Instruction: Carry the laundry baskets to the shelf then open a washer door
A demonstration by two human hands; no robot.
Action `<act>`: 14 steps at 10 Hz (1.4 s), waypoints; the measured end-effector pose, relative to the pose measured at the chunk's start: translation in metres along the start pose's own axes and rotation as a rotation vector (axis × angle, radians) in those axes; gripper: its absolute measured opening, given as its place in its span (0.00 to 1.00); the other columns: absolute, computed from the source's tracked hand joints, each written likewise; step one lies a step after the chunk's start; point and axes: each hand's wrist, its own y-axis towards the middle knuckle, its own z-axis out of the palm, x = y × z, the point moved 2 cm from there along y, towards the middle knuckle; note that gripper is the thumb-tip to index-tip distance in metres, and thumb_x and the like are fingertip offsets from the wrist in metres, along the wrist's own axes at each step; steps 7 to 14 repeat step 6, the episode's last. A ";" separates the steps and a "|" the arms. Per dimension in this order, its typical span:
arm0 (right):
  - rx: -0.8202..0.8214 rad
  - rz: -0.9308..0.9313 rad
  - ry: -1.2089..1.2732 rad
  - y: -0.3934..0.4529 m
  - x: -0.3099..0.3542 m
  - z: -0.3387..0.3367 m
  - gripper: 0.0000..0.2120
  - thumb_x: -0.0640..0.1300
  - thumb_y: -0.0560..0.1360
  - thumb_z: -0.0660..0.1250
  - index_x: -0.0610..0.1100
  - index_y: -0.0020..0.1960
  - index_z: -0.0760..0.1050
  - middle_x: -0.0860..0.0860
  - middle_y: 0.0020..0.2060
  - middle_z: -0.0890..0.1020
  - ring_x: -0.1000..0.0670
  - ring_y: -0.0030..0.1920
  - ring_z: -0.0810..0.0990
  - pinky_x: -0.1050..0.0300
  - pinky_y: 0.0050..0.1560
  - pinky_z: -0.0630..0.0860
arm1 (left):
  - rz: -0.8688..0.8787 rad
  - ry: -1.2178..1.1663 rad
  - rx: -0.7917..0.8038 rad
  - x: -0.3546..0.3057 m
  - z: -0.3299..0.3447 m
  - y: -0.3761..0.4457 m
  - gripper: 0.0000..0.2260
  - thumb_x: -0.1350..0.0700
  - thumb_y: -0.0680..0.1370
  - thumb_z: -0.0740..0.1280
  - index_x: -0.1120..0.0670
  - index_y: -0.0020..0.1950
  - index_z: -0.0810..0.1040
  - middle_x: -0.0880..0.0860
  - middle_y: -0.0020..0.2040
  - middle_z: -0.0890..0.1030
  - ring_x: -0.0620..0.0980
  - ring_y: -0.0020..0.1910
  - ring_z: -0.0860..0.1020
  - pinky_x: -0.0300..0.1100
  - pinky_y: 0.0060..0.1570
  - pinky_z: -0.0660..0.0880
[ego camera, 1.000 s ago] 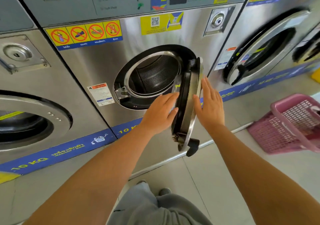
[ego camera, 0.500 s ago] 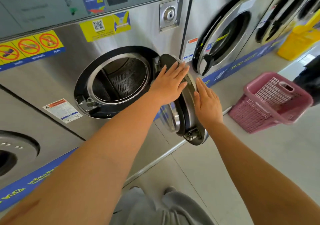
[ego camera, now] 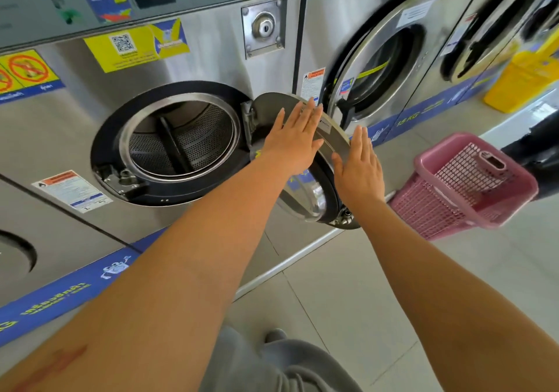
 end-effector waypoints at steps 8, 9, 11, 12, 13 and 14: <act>-0.130 -0.267 -0.116 -0.011 0.056 -0.008 0.28 0.54 0.82 0.49 0.45 0.79 0.50 0.46 0.78 0.54 0.45 0.78 0.51 0.49 0.76 0.42 | -0.310 0.030 -0.074 0.072 0.003 -0.092 0.27 0.46 0.83 0.47 0.55 0.79 0.45 0.54 0.80 0.46 0.53 0.79 0.45 0.53 0.77 0.43; -0.130 -0.267 -0.116 -0.011 0.056 -0.008 0.28 0.54 0.82 0.49 0.45 0.79 0.50 0.46 0.78 0.54 0.45 0.78 0.51 0.49 0.76 0.42 | -0.310 0.030 -0.074 0.072 0.003 -0.092 0.27 0.46 0.83 0.47 0.55 0.79 0.45 0.54 0.80 0.46 0.53 0.79 0.45 0.53 0.77 0.43; -0.130 -0.267 -0.116 -0.011 0.056 -0.008 0.28 0.54 0.82 0.49 0.45 0.79 0.50 0.46 0.78 0.54 0.45 0.78 0.51 0.49 0.76 0.42 | -0.310 0.030 -0.074 0.072 0.003 -0.092 0.27 0.46 0.83 0.47 0.55 0.79 0.45 0.54 0.80 0.46 0.53 0.79 0.45 0.53 0.77 0.43; -0.130 -0.267 -0.116 -0.011 0.056 -0.008 0.28 0.54 0.82 0.49 0.45 0.79 0.50 0.46 0.78 0.54 0.45 0.78 0.51 0.49 0.76 0.42 | -0.310 0.030 -0.074 0.072 0.003 -0.092 0.27 0.46 0.83 0.47 0.55 0.79 0.45 0.54 0.80 0.46 0.53 0.79 0.45 0.53 0.77 0.43; -0.130 -0.267 -0.116 -0.011 0.056 -0.008 0.28 0.54 0.82 0.49 0.45 0.79 0.50 0.46 0.78 0.54 0.45 0.78 0.51 0.49 0.76 0.42 | -0.310 0.030 -0.074 0.072 0.003 -0.092 0.27 0.46 0.83 0.47 0.55 0.79 0.45 0.54 0.80 0.46 0.53 0.79 0.45 0.53 0.77 0.43; -0.130 -0.267 -0.116 -0.011 0.056 -0.008 0.28 0.54 0.82 0.49 0.45 0.79 0.50 0.46 0.78 0.54 0.45 0.78 0.51 0.49 0.76 0.42 | -0.310 0.030 -0.074 0.072 0.003 -0.092 0.27 0.46 0.83 0.47 0.55 0.79 0.45 0.54 0.80 0.46 0.53 0.79 0.45 0.53 0.77 0.43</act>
